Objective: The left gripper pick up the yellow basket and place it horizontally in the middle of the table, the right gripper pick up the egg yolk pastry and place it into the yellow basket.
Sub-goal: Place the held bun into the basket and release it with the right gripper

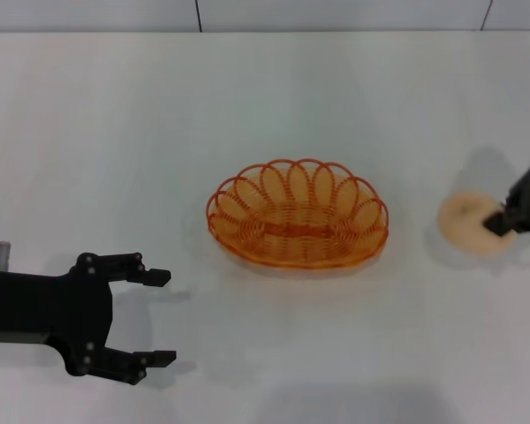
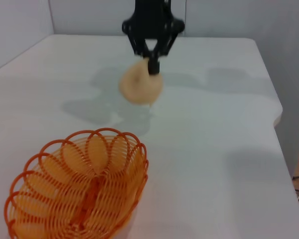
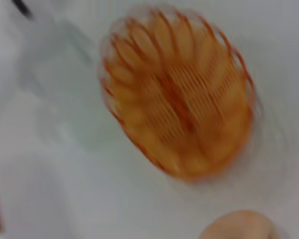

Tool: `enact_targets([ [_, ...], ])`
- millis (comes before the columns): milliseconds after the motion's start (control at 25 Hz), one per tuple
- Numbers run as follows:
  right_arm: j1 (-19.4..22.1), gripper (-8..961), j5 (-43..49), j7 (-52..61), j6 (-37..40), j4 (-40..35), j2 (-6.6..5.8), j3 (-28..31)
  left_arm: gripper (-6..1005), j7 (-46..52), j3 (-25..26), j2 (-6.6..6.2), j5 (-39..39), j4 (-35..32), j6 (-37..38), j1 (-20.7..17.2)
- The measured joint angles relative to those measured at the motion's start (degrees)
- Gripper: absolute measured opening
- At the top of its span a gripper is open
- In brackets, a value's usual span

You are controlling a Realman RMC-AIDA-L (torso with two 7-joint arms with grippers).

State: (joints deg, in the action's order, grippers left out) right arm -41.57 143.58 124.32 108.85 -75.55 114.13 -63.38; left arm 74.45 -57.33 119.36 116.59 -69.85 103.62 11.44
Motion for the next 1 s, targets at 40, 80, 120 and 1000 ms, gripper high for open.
enact_targets([
  [40,-0.3,41,-2.0,-0.4,1.6,-1.3,0.14,1.2,880,0.0,0.0,-0.01,0.0,0.0,0.0,0.0],
  [80,-0.6,41,-4.6,-0.7,2.9,-2.6,0.27,2.4,880,0.0,0.1,-0.01,0.0,0.0,0.0,0.0],
  [120,-0.8,40,-7.6,-0.8,3.5,-3.4,0.32,3.2,880,0.0,0.1,-0.01,-0.1,0.0,0.0,0.0],
  [1000,0.0,96,-27.3,-4.0,-32.4,9.2,1.79,-20.5,880,0.1,0.0,-0.01,-0.7,0.3,-1.1,0.3],
])
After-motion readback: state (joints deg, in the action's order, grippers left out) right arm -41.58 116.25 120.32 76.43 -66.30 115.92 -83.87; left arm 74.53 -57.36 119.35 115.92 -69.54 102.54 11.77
